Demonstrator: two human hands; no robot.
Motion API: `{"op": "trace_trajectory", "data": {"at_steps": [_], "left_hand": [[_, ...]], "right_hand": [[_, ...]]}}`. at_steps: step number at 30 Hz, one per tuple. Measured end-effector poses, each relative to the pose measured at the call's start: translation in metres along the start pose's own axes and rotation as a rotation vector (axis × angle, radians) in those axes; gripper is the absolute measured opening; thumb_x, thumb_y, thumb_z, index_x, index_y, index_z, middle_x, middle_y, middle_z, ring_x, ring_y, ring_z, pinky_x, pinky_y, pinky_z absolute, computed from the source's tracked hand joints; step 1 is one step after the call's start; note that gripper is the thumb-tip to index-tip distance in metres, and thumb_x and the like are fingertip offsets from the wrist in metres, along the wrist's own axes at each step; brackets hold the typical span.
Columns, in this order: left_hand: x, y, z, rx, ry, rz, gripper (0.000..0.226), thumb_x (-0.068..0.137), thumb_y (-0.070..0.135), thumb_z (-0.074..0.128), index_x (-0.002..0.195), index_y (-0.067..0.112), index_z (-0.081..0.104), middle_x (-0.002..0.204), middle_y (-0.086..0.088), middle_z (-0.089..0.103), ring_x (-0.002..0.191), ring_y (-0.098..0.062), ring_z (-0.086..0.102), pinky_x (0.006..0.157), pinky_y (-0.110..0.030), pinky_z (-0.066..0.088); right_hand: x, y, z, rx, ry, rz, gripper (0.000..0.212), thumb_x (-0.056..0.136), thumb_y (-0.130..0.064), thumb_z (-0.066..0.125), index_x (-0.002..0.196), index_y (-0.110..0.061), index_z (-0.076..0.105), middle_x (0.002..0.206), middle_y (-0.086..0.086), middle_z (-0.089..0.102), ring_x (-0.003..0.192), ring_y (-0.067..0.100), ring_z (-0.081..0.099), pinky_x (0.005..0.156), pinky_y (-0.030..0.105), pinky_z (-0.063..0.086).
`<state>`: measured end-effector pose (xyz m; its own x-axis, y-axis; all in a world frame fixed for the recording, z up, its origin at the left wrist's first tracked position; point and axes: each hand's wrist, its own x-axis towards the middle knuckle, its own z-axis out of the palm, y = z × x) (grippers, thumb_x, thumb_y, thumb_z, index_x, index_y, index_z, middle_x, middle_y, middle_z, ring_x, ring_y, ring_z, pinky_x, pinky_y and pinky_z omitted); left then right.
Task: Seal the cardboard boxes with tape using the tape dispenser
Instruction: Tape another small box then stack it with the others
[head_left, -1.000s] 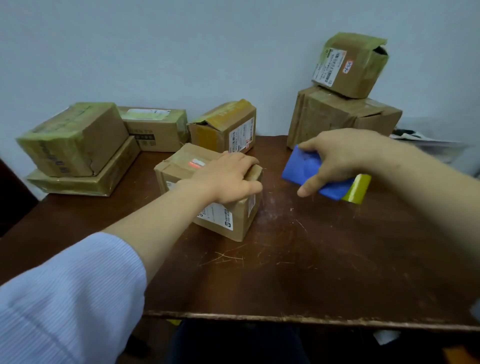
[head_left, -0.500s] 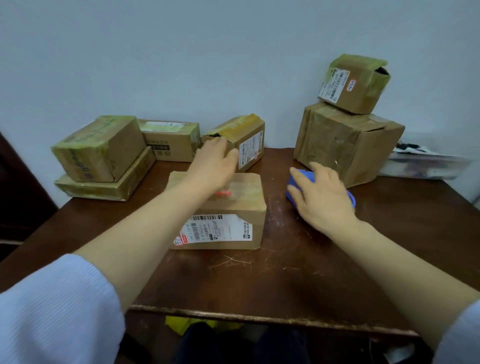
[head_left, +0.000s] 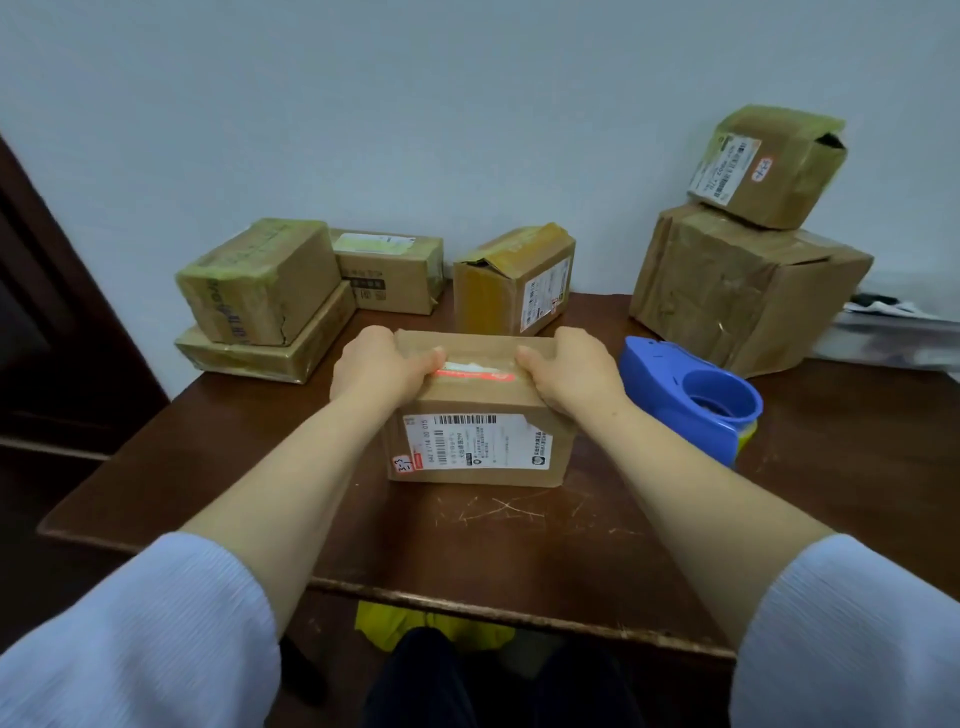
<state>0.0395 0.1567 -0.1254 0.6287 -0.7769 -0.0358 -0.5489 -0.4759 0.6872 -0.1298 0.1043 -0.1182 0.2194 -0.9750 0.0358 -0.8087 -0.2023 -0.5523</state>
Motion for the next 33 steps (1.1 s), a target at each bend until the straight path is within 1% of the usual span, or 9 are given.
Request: {"op": "trace_trajectory", "data": {"at_steps": [4, 9, 14, 16, 21, 23, 25, 28, 33], "left_hand": [[0.004, -0.009, -0.008, -0.003, 0.079, -0.009, 0.041, 0.095, 0.042, 0.048, 0.093, 0.005, 0.065, 0.107, -0.016, 0.066, 0.098, -0.036, 0.058, 0.075, -0.036, 0.043], [-0.01, 0.011, -0.009, 0.187, -0.067, 0.027, 0.073, 0.068, 0.076, 0.061, 0.102, 0.012, 0.055, 0.102, -0.003, 0.059, 0.098, -0.026, 0.056, 0.068, -0.033, 0.041], [-0.001, 0.004, -0.006, 0.193, -0.004, 0.015, 0.06, 0.077, 0.067, 0.062, 0.101, 0.011, 0.06, 0.102, -0.004, 0.062, 0.094, -0.026, 0.058, 0.065, -0.034, 0.04], [0.001, 0.0, -0.006, 0.131, 0.001, 0.018, 0.052, 0.085, 0.058, 0.059, 0.103, 0.01, 0.064, 0.102, -0.005, 0.063, 0.093, -0.027, 0.058, 0.067, -0.034, 0.041], [-0.003, -0.003, -0.007, 0.041, 0.027, -0.022, 0.057, 0.1, 0.043, 0.035, 0.14, 0.002, 0.038, 0.135, -0.019, 0.051, 0.12, -0.037, 0.05, 0.095, -0.044, 0.042], [-0.013, 0.004, -0.003, 0.097, -0.051, 0.025, 0.089, 0.092, 0.057, 0.045, 0.152, 0.004, 0.006, 0.149, -0.018, 0.035, 0.132, -0.036, 0.04, 0.101, -0.044, 0.038], [-0.02, 0.008, 0.0, 0.079, -0.081, 0.024, 0.104, 0.079, 0.064, 0.06, 0.15, 0.004, 0.014, 0.144, -0.014, 0.042, 0.128, -0.033, 0.045, 0.093, -0.04, 0.042], [-0.018, 0.004, 0.001, 0.008, 0.009, 0.038, 0.065, 0.08, 0.053, 0.068, 0.125, 0.009, 0.053, 0.122, -0.009, 0.059, 0.111, -0.028, 0.056, 0.079, -0.035, 0.045], [-0.017, -0.004, -0.003, -0.154, 0.059, 0.044, 0.046, 0.09, 0.033, 0.064, 0.129, 0.009, 0.057, 0.129, -0.008, 0.059, 0.115, -0.029, 0.055, 0.096, -0.041, 0.047]], "right_hand": [[0.003, 0.003, 0.0, 0.05, 0.029, 0.049, 0.032, 0.1, -0.026, 0.036, 0.108, -0.002, 0.056, 0.113, 0.015, 0.06, 0.1, 0.03, 0.056, 0.078, 0.037, 0.043], [0.001, -0.016, 0.001, -0.021, -0.169, 0.16, 0.111, 0.07, -0.082, 0.047, 0.14, 0.002, 0.028, 0.122, 0.01, 0.056, 0.109, 0.031, 0.057, 0.083, 0.041, 0.05], [0.001, -0.005, 0.0, -0.101, -0.061, 0.029, 0.048, 0.091, -0.056, 0.048, 0.089, -0.009, 0.05, 0.092, 0.003, 0.054, 0.085, 0.023, 0.052, 0.068, 0.034, 0.042], [0.002, -0.001, -0.002, -0.085, -0.04, 0.006, 0.039, 0.097, -0.046, 0.043, 0.097, -0.008, 0.054, 0.096, 0.006, 0.057, 0.089, 0.026, 0.054, 0.071, 0.035, 0.042], [0.003, -0.007, -0.006, -0.119, -0.027, 0.109, 0.073, 0.095, -0.057, 0.03, 0.14, 0.001, 0.033, 0.132, 0.021, 0.048, 0.112, 0.034, 0.052, 0.079, 0.04, 0.042], [-0.002, -0.016, -0.004, -0.189, -0.072, 0.114, 0.099, 0.086, -0.073, 0.03, 0.15, -0.001, 0.009, 0.141, 0.022, 0.04, 0.121, 0.036, 0.048, 0.085, 0.043, 0.044], [-0.008, -0.021, 0.003, -0.191, -0.113, 0.104, 0.11, 0.079, -0.078, 0.04, 0.149, -0.001, 0.008, 0.138, 0.019, 0.045, 0.121, 0.034, 0.049, 0.082, 0.041, 0.045], [-0.006, -0.014, 0.004, -0.135, -0.037, 0.058, 0.085, 0.081, -0.069, 0.052, 0.131, -0.002, 0.039, 0.118, 0.009, 0.058, 0.107, 0.028, 0.057, 0.068, 0.035, 0.042], [-0.005, 0.009, -0.004, -0.122, 0.036, -0.108, 0.027, 0.097, -0.037, 0.045, 0.09, -0.011, 0.049, 0.094, 0.006, 0.058, 0.09, 0.026, 0.055, 0.067, 0.035, 0.038]]}}
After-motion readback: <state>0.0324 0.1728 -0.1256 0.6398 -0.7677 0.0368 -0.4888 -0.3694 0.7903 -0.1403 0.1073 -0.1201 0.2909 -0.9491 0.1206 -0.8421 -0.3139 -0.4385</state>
